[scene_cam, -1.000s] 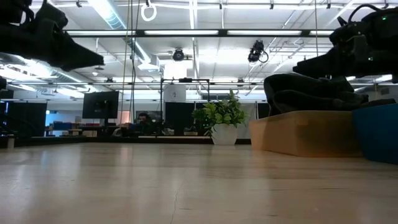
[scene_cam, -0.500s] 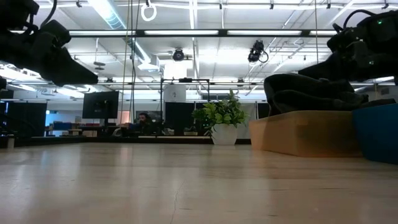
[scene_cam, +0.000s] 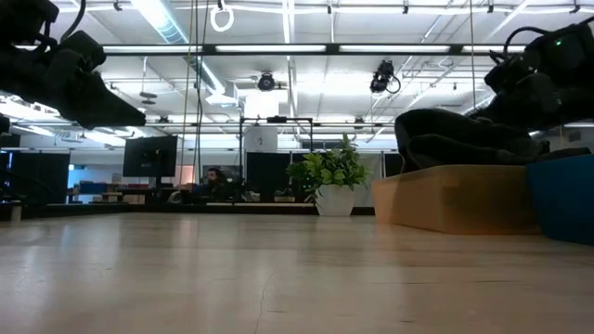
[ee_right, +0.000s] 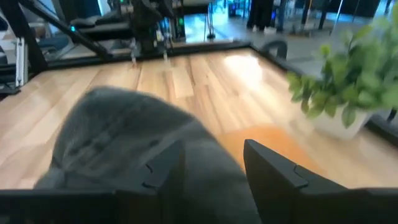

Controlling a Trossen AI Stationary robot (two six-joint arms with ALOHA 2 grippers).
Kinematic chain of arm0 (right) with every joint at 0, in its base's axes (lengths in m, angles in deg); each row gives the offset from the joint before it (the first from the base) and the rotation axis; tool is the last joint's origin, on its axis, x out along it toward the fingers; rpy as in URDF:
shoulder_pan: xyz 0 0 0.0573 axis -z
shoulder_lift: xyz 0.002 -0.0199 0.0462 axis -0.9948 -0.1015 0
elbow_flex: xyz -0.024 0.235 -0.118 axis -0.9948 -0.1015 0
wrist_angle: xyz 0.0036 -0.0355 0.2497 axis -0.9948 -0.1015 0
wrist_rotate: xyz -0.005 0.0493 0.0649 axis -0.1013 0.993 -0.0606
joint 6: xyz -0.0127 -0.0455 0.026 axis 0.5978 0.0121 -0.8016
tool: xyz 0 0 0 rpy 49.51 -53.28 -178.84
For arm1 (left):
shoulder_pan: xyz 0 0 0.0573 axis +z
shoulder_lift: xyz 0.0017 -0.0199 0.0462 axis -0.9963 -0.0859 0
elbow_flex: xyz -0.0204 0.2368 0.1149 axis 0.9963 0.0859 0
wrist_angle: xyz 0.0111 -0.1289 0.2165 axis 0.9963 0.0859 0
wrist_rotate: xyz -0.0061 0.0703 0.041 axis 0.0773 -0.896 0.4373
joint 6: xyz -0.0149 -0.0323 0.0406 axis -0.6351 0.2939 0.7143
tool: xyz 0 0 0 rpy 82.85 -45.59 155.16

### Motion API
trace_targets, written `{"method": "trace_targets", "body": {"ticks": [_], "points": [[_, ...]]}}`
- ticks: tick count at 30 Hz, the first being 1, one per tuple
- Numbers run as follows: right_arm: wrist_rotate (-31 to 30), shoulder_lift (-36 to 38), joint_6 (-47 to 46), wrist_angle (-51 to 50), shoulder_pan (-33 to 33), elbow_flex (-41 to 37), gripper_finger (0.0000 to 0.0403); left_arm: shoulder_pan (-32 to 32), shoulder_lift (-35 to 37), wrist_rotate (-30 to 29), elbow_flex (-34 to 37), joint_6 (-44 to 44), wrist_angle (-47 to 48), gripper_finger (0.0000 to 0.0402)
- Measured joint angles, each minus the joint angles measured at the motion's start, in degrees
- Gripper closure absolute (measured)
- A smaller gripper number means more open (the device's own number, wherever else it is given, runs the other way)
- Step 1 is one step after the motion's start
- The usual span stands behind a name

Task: Pick & Place hat
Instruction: Return to Home Position

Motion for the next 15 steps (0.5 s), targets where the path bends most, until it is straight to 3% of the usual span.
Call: {"method": "trace_targets", "body": {"ticks": [7, 15], "points": [[-0.26, 0.00, -2.01, -3.32, -0.01, 0.02, 0.0234, 0.00, 0.00, 0.00, 0.04, -0.02, -0.01, 0.0259], [-5.91, 0.00, -6.05, -3.59, -0.01, 0.02, 0.0234, 0.00, 0.00, 0.01, 0.43, 0.01, -2.08, 0.0259]]}}
